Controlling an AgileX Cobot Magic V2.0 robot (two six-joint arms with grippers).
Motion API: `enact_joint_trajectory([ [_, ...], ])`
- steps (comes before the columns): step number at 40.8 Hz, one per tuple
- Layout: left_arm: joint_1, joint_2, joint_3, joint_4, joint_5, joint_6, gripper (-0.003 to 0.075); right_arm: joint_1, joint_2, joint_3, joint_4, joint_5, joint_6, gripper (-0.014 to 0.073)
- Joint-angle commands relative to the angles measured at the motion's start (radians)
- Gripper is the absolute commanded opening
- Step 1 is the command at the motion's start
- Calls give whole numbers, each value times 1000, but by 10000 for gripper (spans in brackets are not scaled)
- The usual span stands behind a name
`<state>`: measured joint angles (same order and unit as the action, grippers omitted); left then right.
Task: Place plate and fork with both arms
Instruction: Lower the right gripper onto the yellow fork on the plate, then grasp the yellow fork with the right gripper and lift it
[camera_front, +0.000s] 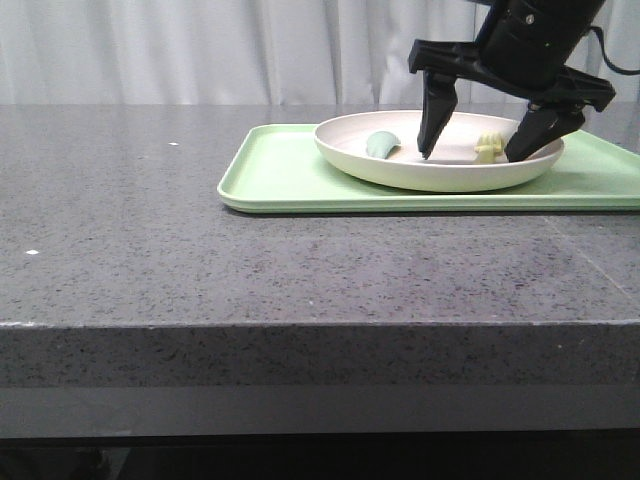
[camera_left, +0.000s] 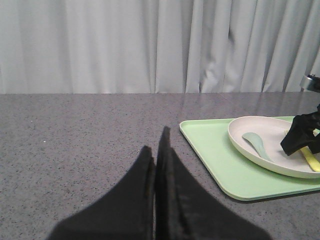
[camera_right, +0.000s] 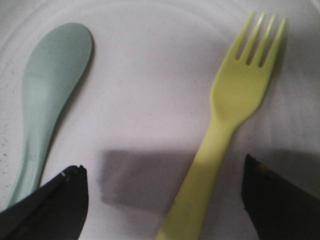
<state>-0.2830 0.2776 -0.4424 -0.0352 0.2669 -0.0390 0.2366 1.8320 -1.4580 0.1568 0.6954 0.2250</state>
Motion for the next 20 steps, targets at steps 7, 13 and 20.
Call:
enact_joint_trajectory([
  [7, 2, 8, -27, -3, -77, 2, -18, -1, -39, -35, 10, -26, -2, 603],
  [13, 2, 8, -27, -3, -77, 2, -18, -1, -39, -35, 10, -10, -2, 374],
  [20, 2, 8, -27, -3, -77, 2, -18, -2, -39, -35, 10, -7, -2, 117],
])
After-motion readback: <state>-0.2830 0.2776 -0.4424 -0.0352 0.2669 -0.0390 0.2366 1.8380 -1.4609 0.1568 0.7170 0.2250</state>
